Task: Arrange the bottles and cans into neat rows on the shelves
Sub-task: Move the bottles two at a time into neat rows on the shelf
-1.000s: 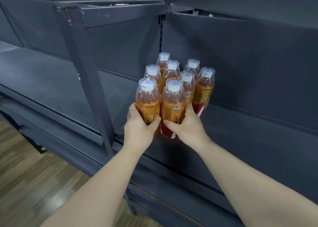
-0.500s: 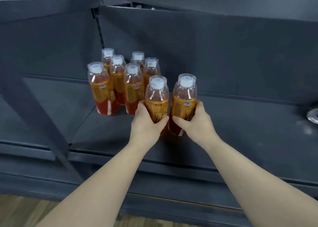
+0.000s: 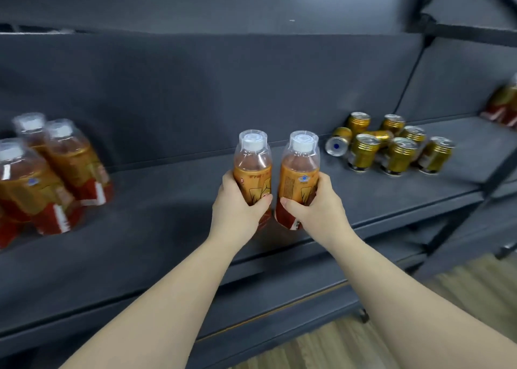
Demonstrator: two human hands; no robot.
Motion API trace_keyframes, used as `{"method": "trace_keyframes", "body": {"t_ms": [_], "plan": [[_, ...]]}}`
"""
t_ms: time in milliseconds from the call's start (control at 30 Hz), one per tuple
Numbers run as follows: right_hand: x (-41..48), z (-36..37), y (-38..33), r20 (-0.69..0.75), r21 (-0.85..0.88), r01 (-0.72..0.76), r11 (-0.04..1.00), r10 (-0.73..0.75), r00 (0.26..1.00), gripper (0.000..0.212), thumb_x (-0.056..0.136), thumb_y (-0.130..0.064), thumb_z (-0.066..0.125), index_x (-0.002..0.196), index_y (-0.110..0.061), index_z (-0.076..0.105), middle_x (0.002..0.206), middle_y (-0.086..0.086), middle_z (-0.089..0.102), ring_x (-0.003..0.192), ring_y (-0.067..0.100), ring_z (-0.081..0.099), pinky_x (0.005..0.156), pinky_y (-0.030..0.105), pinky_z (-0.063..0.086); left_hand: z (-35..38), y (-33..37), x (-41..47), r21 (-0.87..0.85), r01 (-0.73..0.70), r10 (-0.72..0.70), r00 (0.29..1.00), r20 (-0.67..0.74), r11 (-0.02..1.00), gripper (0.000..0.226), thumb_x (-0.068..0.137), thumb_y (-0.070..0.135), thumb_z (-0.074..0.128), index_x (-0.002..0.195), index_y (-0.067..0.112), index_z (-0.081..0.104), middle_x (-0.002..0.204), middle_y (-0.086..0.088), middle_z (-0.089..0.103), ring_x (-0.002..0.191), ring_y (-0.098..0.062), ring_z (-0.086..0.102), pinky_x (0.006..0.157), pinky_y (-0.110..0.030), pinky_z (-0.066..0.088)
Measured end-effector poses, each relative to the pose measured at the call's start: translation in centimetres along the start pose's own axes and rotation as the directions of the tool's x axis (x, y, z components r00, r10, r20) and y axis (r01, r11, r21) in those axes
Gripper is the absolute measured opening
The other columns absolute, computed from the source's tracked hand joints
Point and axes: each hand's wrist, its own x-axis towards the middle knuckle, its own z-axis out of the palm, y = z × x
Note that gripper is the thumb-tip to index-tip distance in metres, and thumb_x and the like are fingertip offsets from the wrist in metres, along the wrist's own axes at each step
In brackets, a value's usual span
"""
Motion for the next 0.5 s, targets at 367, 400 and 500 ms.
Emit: {"method": "trace_keyframes", "body": {"t_ms": [367, 400, 500], "plan": [[-3.6, -18.4, 9.7, -0.263, -0.024, -0.148, 0.989, 0.136, 0.955, 0.06, 0.078, -0.039, 0.079, 0.12, -0.039, 0.036, 0.106, -0.025, 0.056, 0.101, 0.004, 0.059, 0.08, 0.027, 0.051, 17.7, 9.8, -5.1, -0.08, -0.136, 0.151, 0.958, 0.245, 0.988, 0.074, 0.08, 0.041, 0.08, 0.138, 0.029, 0.037, 0.128, 0.008, 0.055, 0.116, -0.016, 0.056, 0.096, -0.039, 0.052], [-4.0, -20.1, 10.7, -0.295, -0.019, -0.168, 0.986, 0.155, 0.943, 0.06, 0.078, -0.04, 0.079, 0.12, -0.039, 0.036, 0.107, -0.024, 0.057, 0.101, 0.005, 0.059, 0.082, 0.03, 0.052, 19.3, 10.7, -5.7, -0.09, -0.149, 0.168, 0.948, 0.27, 0.985, 0.073, 0.08, 0.04, 0.08, 0.138, 0.029, 0.037, 0.128, 0.008, 0.055, 0.115, -0.015, 0.055, 0.096, -0.038, 0.051], [-5.5, -24.7, 13.1, -0.383, -0.007, -0.232, 0.973, 0.212, 0.899, 0.059, 0.08, -0.039, 0.079, 0.123, -0.035, 0.039, 0.111, -0.016, 0.059, 0.102, 0.01, 0.059, 0.083, 0.03, 0.051, 24.1, 13.4, -7.4, -0.131, -0.186, 0.221, 0.913, 0.342, 0.974, 0.074, 0.081, 0.038, 0.08, 0.14, 0.029, 0.037, 0.127, 0.01, 0.054, 0.113, -0.012, 0.053, 0.093, -0.032, 0.047]]}}
